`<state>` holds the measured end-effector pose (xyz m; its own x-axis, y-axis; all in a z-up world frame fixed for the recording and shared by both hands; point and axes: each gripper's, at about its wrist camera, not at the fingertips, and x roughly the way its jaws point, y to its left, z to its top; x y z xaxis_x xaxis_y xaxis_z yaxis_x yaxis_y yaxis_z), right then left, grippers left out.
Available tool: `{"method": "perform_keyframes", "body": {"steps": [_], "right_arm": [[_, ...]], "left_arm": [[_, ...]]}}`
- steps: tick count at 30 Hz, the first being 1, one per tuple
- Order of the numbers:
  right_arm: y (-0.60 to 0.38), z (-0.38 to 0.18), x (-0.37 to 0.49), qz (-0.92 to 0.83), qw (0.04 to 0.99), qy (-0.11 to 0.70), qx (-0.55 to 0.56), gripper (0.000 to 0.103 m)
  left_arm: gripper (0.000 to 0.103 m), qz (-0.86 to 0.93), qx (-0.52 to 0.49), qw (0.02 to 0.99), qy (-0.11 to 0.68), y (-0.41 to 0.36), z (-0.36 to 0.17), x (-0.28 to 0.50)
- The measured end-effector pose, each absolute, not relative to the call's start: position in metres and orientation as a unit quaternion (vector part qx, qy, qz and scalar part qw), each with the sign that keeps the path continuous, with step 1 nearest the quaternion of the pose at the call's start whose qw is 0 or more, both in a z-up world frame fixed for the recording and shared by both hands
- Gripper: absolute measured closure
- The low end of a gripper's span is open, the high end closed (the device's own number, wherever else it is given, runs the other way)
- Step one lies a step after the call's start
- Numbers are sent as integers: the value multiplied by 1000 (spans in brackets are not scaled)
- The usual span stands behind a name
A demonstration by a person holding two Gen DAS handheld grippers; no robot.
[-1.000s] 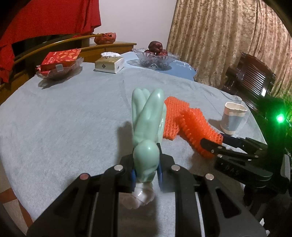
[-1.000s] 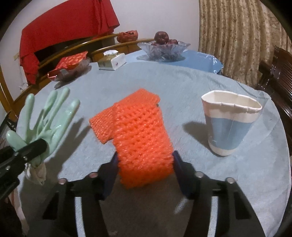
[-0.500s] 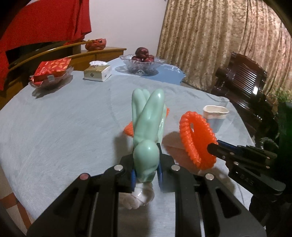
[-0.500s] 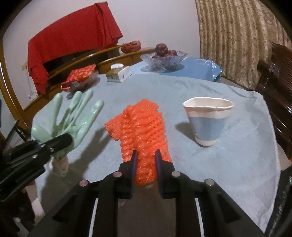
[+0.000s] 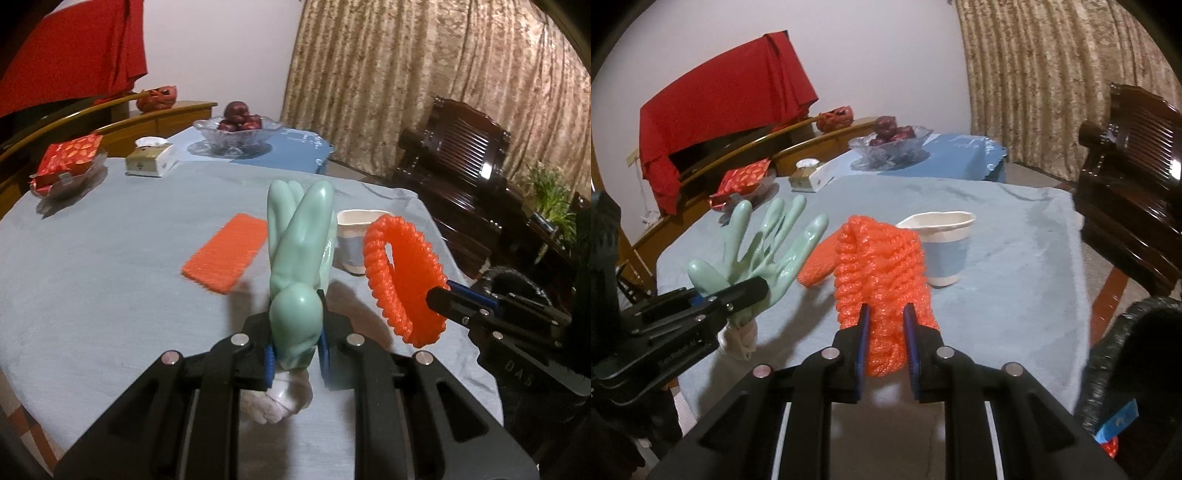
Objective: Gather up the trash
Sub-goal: 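Carry the green glove and orange mesh in both tools over the trash bin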
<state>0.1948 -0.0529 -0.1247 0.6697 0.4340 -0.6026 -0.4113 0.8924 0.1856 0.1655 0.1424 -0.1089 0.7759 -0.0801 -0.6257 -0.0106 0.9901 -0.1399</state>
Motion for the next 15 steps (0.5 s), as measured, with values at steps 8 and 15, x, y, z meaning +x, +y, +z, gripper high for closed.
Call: {"method": "perform_keyframes", "body": {"steps": [8,15], "right_arm": [[-89,-106,182,206,926,315,18,85],[-119,-86,165,188,938,290,11,85]], "left_arm": [[86,-51,-57,942,328,108,-96,164],[86,-91,-49,941,323,71,-84,160]]}}
